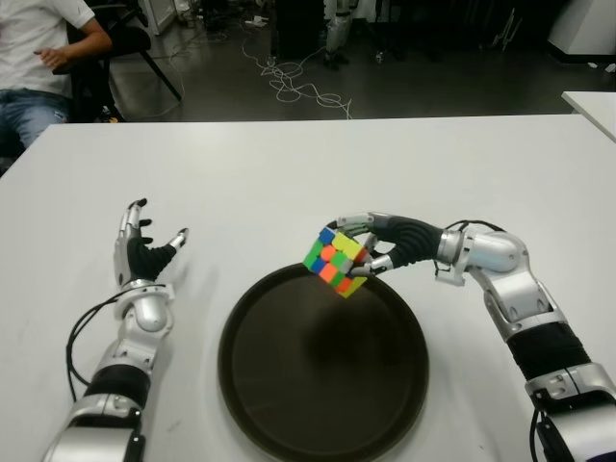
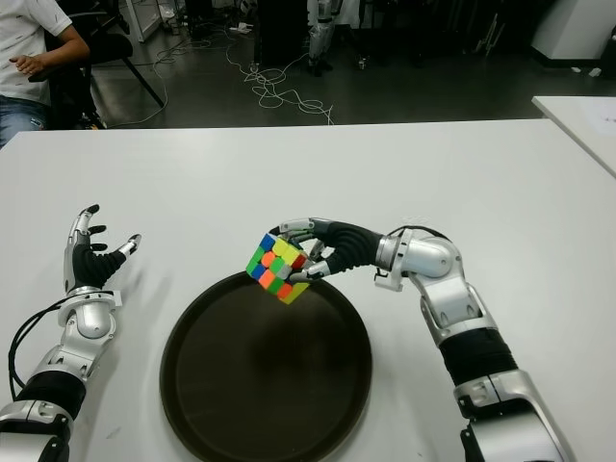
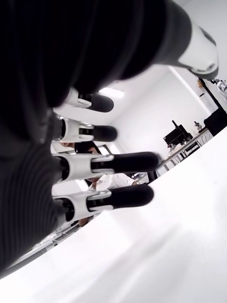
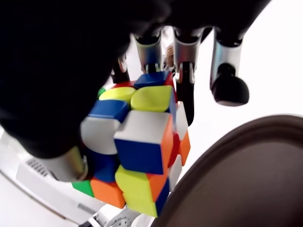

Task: Pick up the Rubik's Cube and put it in the plate

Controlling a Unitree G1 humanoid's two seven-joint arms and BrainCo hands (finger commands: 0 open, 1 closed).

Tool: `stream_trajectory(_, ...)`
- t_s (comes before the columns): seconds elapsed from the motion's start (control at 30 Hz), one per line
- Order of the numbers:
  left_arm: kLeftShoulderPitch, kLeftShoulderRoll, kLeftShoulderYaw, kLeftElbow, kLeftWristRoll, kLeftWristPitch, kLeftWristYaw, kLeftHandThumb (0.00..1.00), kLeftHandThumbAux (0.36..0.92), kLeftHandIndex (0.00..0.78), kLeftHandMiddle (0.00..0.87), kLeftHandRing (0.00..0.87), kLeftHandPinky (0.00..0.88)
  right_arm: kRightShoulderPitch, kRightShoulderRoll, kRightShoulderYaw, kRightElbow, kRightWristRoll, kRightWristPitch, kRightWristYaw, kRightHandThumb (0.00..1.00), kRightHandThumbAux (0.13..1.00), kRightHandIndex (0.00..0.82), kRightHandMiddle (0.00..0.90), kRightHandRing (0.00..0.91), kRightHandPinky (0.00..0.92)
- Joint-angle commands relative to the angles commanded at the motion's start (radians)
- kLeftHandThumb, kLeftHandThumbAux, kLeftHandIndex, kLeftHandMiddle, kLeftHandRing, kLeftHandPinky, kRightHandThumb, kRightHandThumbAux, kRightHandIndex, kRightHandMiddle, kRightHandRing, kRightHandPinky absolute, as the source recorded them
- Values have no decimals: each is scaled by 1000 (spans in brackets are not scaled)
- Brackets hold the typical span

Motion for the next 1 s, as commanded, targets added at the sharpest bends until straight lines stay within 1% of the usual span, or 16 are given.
stream_trajectory(0.07,1,-1,0,-3,1,1,2,9,713,0,190,327,401,-1,-2,6,-13,4,-8,15,14,650,672,839,861,839)
stream_trajectory(0.1,2,-1,0,-3,2,1,3,10,714,0,174,296,371,0,-3,8,-21,7,-9,22,8,650,673,843,865,845)
stream_trajectory(0.13,2,-1,0,-4,2,2,3,10,714,0,169,285,361,1,-4,9,-26,9,-9,26,7,650,674,845,867,847)
stream_trajectory(0.2,2,0,-1,-5,5,5,7,13,717,0,142,233,311,7,-17,14,-69,23,12,51,2,660,679,854,874,860)
stream_trajectory(0.27,3,0,-2,-7,8,8,10,16,720,0,122,199,292,1,-25,21,-78,30,25,75,1,668,689,863,882,868)
stream_trajectory(0.33,3,0,-2,-7,8,9,11,18,721,0,112,188,294,-4,-32,30,-88,33,45,94,0,674,700,870,888,875)
stream_trajectory(0.4,3,-2,0,-9,6,11,11,18,724,0,142,229,350,0,-41,38,-110,32,72,105,0,697,708,879,895,885)
stream_trajectory(0.5,4,-3,2,-11,2,14,8,14,718,0,188,308,409,9,-50,43,-131,25,94,106,0,686,706,876,894,875)
stream_trajectory(0.57,3,-4,2,-8,2,16,9,11,719,0,198,327,416,16,-56,41,-142,13,89,91,0,687,681,871,892,871)
stream_trajectory(0.6,2,-4,2,-7,3,18,11,9,719,0,201,333,417,7,-57,45,-145,-4,88,77,0,688,669,869,891,869)
stream_trajectory(0.63,1,-4,1,-6,5,19,13,8,717,0,190,306,376,0,-57,48,-147,-15,88,68,0,694,673,874,895,880)
stream_trajectory(0.73,1,-3,-1,-5,9,21,18,6,715,0,169,261,311,-12,-57,61,-147,-44,77,46,0,702,683,880,899,894)
stream_trajectory(0.77,1,-2,-2,-5,11,22,19,7,712,0,142,211,257,-11,-58,65,-147,-53,70,39,0,711,703,883,901,900)
stream_trajectory(0.83,1,-1,-4,-4,13,21,21,8,709,0,106,150,193,-2,-60,71,-143,-72,44,20,0,719,726,885,901,905)
stream_trajectory(0.9,1,-1,-4,-4,13,19,22,9,708,0,91,125,169,15,-62,73,-139,-94,12,-8,0,707,730,878,894,894)
stream_trajectory(1.0,1,0,-5,-4,14,23,20,4,706,0,81,109,159,16,-56,69,-125,-104,-13,-38,0,679,718,865,884,878)
